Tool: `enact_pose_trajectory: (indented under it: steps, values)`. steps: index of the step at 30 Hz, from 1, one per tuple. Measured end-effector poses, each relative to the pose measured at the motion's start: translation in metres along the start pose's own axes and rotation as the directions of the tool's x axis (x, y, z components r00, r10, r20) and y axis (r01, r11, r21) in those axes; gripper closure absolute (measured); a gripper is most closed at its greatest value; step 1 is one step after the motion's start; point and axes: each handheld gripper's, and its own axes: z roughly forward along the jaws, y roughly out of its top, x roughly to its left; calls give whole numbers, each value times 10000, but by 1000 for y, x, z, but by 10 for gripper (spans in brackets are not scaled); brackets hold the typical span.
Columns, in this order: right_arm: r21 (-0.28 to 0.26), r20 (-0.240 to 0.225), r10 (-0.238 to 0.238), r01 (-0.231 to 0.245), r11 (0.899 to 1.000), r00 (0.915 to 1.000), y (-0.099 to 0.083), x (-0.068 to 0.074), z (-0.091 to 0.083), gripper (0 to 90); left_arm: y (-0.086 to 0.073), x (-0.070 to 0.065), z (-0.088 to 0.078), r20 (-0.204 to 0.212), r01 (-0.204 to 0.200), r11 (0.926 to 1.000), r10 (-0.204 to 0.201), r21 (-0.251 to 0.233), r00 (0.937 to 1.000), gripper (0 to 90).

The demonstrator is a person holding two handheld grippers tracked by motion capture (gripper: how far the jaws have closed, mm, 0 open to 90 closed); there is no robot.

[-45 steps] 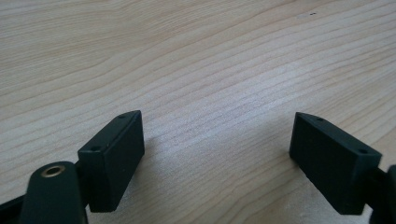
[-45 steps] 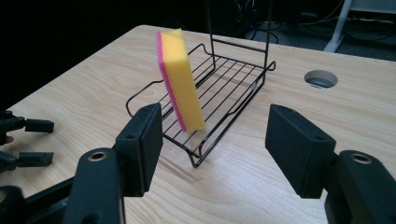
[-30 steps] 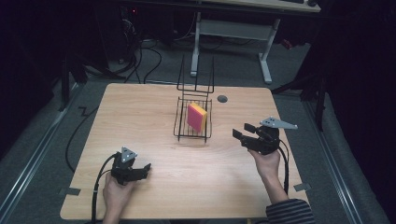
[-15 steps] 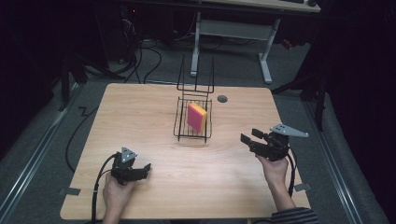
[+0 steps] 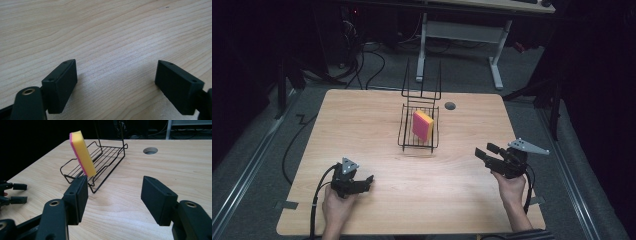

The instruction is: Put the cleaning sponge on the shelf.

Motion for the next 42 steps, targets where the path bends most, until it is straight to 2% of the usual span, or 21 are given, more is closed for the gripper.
enact_pose_trajectory:
  steps: [17, 37, 42]
  values:
    - [-99, -19, 261, -261, 9996, 9997, -14, -4, -9, 396, 0, 0, 0, 0, 3, 10000, -3, 1, 10000, 186]
    - [31, -187, 345, -344, 9994, 9992, -35, -2, -10, 397, 0, 0, 0, 0, 0, 10000, 0, 0, 10000, 185]
    - [48, -93, 355, -354, 9994, 9993, -42, -1, -9, 398, 0, 0, 0, 1, -1, 10000, 1, 1, 10000, 186]
